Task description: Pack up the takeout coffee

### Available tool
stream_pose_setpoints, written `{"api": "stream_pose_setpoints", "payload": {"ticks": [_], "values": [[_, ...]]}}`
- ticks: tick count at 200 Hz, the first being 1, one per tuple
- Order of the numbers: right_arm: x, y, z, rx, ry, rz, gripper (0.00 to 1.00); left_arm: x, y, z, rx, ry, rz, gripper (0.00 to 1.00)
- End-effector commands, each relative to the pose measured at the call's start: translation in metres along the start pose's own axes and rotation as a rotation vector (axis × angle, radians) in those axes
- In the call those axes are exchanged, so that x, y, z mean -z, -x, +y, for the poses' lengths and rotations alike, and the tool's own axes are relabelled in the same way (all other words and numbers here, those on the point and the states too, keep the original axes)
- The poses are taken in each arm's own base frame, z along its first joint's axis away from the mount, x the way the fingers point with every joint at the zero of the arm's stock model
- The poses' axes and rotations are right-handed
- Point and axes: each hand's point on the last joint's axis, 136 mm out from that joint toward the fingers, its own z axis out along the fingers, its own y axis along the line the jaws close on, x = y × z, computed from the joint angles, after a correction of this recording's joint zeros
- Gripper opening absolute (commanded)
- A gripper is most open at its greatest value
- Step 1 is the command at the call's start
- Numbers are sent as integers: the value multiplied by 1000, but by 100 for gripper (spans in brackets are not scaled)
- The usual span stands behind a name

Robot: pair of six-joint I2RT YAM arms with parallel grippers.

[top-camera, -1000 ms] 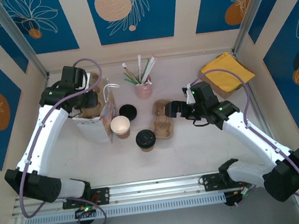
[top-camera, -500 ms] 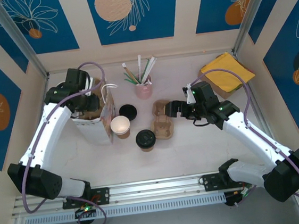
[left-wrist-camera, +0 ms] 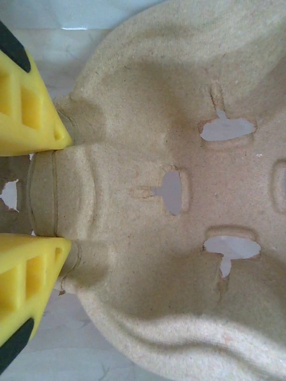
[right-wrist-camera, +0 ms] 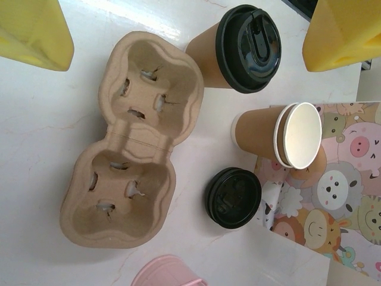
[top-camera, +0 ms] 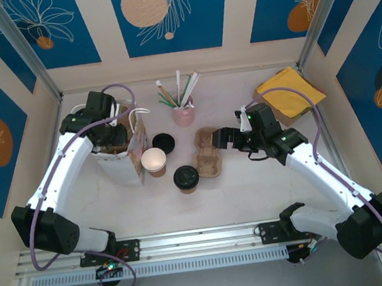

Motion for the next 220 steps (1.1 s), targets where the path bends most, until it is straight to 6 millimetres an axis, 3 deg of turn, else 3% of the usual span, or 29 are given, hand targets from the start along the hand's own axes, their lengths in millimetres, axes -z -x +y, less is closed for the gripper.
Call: {"api": "stream_pose_setpoints", "payload": {"ticks": [1,96,220], "values": [[5,1,6,21,33,-7,99,3,-2,2,2,-8,48,29],[1,-1,3,20,34,-6,99,21,1,3,32,23,203,29],[-14,-1,1,10,44,12,99,14,-12,6,85,73,326,30]]}}
